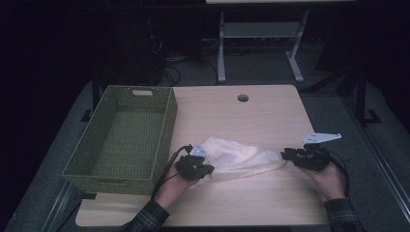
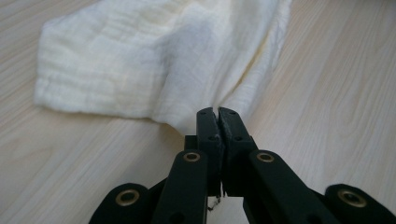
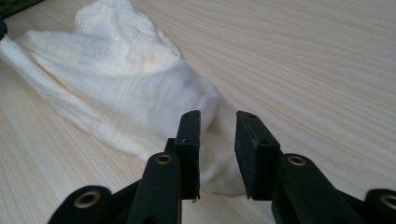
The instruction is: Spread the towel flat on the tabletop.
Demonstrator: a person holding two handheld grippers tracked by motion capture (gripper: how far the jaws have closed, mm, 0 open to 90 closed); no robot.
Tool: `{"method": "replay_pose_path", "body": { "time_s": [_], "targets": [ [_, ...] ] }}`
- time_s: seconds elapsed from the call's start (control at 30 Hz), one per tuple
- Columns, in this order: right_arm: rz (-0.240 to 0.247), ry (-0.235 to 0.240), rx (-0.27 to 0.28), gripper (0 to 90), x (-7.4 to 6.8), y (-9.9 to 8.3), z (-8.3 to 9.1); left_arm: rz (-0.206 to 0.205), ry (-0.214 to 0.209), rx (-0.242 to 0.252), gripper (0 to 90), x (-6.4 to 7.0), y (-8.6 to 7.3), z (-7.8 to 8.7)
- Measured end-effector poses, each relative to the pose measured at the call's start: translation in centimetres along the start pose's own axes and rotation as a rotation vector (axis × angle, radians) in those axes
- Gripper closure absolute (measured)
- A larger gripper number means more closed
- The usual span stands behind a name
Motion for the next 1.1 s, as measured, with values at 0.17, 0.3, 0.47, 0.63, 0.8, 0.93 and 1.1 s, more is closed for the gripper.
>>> {"method": "replay_pose_path", "body": {
  "time_s": [0.17, 0.3, 0.47, 0.63, 0.8, 0.93, 1.1],
  "targets": [
    [0.008, 0.001, 0.014, 69.2, -0.2, 0.7, -0.1, 0.019, 0.013, -0.01, 86.7, 0.0, -1.2, 0.8],
    [0.009, 0.025, 0.023, 68.7, -0.7, 1.8, -0.9, 0.004, 0.034, 0.016, 73.9, 0.4, -0.8, 0.9],
    [0.016, 0.038, 0.02, 68.5, -0.8, 3.3, -2.6, -0.027, 0.045, 0.03, 61.8, 0.8, -0.1, 0.2],
    [0.019, 0.053, -0.007, 68.0, -1.1, 4.4, -4.9, -0.051, 0.05, 0.028, 59.5, 0.7, 0.3, -0.9],
    [0.024, 0.069, -0.058, 67.6, -1.5, 4.6, -7.5, -0.062, 0.047, 0.006, 59.1, 0.4, 0.2, -2.0],
    [0.052, 0.08, -0.085, 67.7, -2.3, 5.2, -9.3, -0.058, 0.041, -0.011, 59.1, 0.4, -0.1, -2.5],
    [0.086, 0.102, -0.115, 68.4, -2.9, 5.6, -11.1, -0.061, 0.038, -0.03, 59.1, 0.4, -0.5, -2.9]
  ]
}}
Point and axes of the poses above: each handheld gripper's, and its own axes: z roughly backward along the jaws, y roughly out of its top, x roughly to its right, the point moved 7 cm from there along -z, roughly forward along the jaws, and after that the axes turned 4 degrees about -y, right-handed, at the moved point
